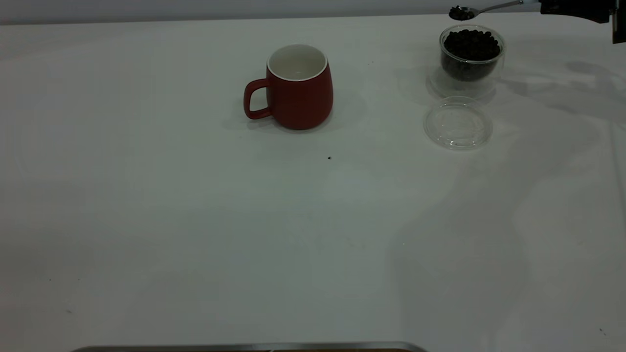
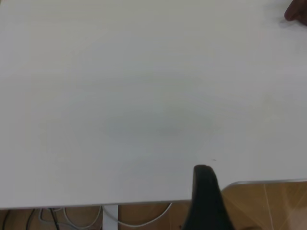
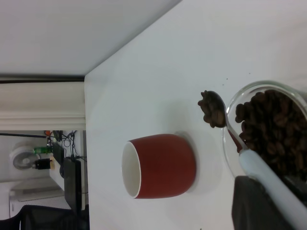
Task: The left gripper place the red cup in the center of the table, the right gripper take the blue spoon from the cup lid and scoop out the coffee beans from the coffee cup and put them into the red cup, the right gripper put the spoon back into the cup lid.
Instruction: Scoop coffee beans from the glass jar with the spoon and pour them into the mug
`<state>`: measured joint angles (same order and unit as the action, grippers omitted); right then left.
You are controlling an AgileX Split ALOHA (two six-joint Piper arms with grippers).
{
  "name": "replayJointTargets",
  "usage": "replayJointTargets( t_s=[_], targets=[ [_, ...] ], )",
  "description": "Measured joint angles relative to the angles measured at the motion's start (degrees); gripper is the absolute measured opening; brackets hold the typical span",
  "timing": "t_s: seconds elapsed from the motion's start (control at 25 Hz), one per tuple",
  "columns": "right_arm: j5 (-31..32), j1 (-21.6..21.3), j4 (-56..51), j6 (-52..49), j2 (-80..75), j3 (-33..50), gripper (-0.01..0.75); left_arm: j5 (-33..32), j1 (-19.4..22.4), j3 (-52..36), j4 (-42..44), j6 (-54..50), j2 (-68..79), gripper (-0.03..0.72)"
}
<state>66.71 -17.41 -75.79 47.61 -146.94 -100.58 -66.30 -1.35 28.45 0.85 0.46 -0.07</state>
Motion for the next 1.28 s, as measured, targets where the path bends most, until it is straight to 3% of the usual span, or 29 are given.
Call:
replayJointTargets(
  t_s=[0.4, 1.28],
  targets=[
    [0.0, 3.8, -0.3, -0.1, 1.5, 0.0, 0.104, 0.0, 0.0, 0.0, 0.0, 0.0, 0.0, 0.587],
    [0.0, 21.0, -3.2, -0.2, 1.5, 0.0, 0.104, 0.0, 0.0, 0.0, 0.0, -0.1, 0.0, 0.587]
  ],
)
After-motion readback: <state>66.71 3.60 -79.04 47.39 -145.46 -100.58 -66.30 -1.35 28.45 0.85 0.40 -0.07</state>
